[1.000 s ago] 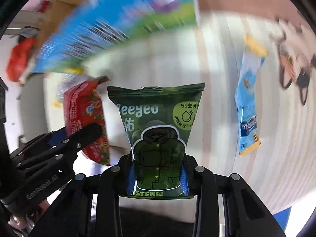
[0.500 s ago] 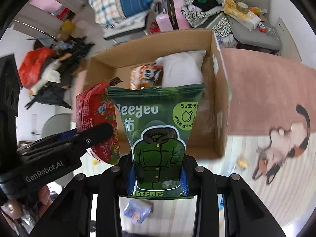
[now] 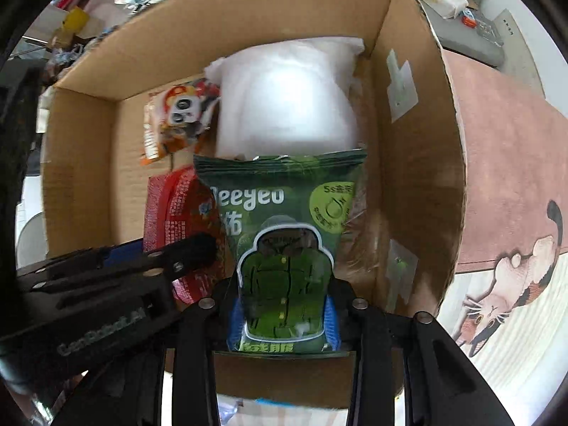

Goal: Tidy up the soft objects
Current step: 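Carry the red bag with left tool while right tool carries the green pouch into the box, then open both tools to release the red bag and green pouch in the box, then move both tools back to the remaining items on the table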

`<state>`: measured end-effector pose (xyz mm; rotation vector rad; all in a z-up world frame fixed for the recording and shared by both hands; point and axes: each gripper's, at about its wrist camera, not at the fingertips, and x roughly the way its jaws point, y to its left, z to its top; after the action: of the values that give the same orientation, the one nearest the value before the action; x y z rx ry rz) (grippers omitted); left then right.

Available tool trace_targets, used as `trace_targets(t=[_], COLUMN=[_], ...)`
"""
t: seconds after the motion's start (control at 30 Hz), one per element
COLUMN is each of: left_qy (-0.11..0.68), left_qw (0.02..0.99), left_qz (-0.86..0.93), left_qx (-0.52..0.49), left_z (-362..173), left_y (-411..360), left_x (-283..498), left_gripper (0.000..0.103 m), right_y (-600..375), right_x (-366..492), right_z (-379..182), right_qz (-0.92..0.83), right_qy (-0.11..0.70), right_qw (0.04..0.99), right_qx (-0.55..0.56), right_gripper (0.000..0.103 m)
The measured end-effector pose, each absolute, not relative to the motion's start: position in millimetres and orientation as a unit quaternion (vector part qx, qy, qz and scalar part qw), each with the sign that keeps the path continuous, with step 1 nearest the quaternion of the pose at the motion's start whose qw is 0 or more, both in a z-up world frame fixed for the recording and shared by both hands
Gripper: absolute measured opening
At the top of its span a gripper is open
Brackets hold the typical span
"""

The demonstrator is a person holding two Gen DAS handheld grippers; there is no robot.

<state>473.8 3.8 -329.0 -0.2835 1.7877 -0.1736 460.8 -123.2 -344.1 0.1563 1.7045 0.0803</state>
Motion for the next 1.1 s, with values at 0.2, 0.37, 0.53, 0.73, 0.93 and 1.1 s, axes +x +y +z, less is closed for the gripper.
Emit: trace_targets(t=[0.2,0.37,0.53,0.73,0.93,1.1], left_qy=[0.741,0.701,0.670,0.638,0.616,0.655], left_qw=[0.663,0.711,0.741,0.769,0.787,0.755], left_qz=[-0.060,-0.042,-0.032,-0.023,0.001,0.019], left_qx=[-0.083,-0.035,-0.020,-0.033,-0.042,-0.026], left_z=[-290,-254,-232,-208,-200,-245], left_y=[13,15,24,29,39,40], left_x=[473,460,442,406,344,300], left_gripper=[0.073,0.098,0.100,0.101,0.101,0.101], right_y=[-125,-120,-113,-108,-113,-143], right_x=[464,458,443,412,366,318], right_z=[-328,-318,-298,-264,-242,-251], right_qz=[0.031,0.033,0.031,0.053,0.072,0.011], right_qy=[0.741,0.738,0.716,0.687,0.661,0.658], right_qw=[0.668,0.673,0.697,0.724,0.745,0.751], right_qx=[0.062,0.035,0.021,0.034,0.057,0.047], right_gripper=[0.080,0.100,0.103,0.103,0.103,0.103])
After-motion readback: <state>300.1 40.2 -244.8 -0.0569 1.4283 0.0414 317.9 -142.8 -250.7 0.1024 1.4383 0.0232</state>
